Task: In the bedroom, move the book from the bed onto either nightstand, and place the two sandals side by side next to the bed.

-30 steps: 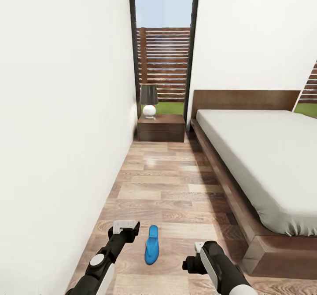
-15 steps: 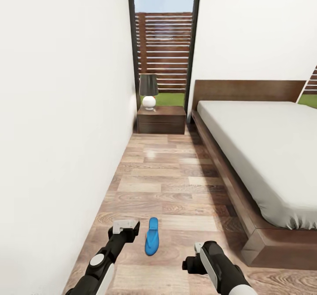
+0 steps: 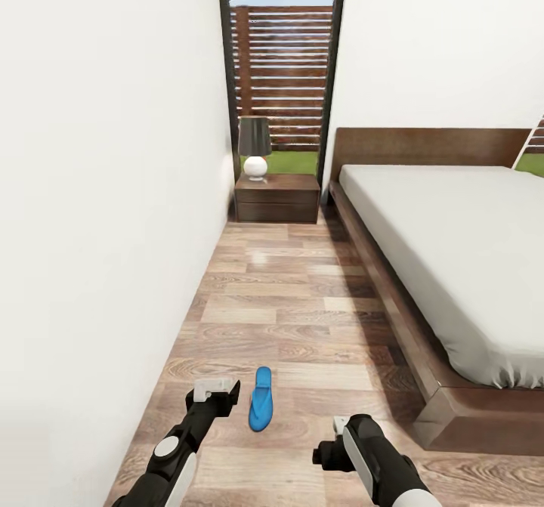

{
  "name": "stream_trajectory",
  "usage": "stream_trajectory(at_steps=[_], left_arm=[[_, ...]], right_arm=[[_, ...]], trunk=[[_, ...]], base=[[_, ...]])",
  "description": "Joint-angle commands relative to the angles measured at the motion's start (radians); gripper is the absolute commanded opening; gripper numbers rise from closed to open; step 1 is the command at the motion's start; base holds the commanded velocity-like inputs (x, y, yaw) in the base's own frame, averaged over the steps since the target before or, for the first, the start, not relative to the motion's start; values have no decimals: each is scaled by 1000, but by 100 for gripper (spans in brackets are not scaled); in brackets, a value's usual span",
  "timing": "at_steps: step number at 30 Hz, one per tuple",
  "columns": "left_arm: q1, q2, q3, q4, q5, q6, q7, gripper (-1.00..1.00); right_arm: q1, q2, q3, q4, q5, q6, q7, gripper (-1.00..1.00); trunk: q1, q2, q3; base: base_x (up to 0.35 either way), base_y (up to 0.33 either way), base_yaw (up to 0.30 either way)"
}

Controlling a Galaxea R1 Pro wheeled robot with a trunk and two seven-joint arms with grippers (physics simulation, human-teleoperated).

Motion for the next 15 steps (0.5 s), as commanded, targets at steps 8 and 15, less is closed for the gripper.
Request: stream_trajectory(at_steps=[8,15], left_arm=[[0,1,1,-1,12,7,0,100],[0,1,0,0,11,5,-2,100]], right_arm=[[0,1,-1,-1,0,4,0,100],[0,2,-1,0,0,4,0,100]], trunk=[[0,0,-1],[0,0,-1]], base=[[90,0,0],[259,0,0]])
